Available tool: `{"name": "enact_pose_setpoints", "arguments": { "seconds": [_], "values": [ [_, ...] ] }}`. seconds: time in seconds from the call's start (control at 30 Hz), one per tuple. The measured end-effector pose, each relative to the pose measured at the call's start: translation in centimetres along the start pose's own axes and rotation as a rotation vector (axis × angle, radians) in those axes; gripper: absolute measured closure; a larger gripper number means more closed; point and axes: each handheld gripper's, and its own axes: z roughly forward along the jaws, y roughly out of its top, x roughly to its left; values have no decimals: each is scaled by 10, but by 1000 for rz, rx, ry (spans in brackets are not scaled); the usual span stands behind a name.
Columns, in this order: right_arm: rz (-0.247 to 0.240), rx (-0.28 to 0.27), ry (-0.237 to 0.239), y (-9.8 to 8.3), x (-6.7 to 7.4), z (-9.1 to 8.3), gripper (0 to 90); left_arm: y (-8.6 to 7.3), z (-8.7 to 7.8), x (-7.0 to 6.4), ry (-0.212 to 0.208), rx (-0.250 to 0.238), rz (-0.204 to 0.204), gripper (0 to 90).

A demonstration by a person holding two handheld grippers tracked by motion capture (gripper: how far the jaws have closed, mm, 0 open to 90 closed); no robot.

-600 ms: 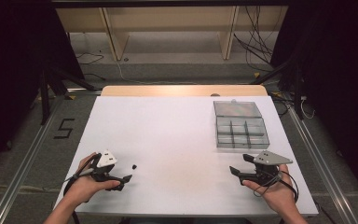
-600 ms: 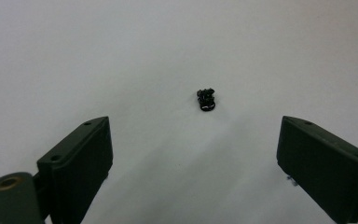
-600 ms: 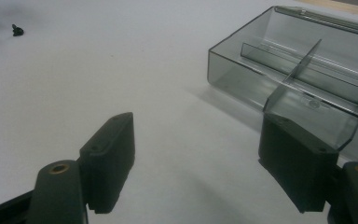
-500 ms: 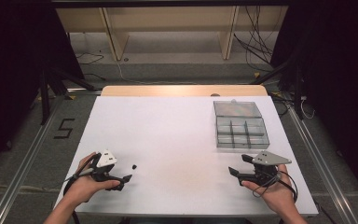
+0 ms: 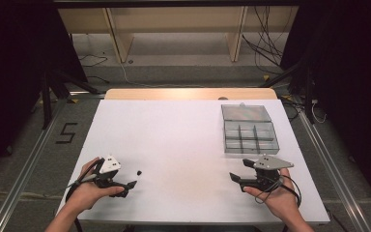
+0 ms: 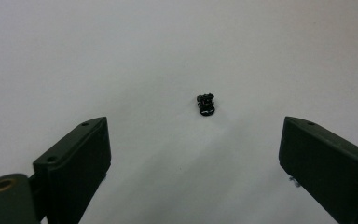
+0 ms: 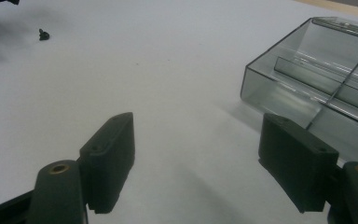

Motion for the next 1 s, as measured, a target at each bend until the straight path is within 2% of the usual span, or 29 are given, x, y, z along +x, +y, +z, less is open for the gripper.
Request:
{"name": "enact_pose_setpoints", "arguments": {
  "seconds": [0.27, 0.7, 1.0],
  "values": [
    [-12, -7, 22, 5, 7, 7, 280, 0, 0, 0, 4, -4, 0, 89],
    [-10, -15, 31, 7, 8, 9, 287, 0, -1, 0, 6, -5, 0, 93],
    [-58, -19, 73, 20, 27, 32, 312, 0, 0, 0, 5, -4, 1, 94]
  ]
}}
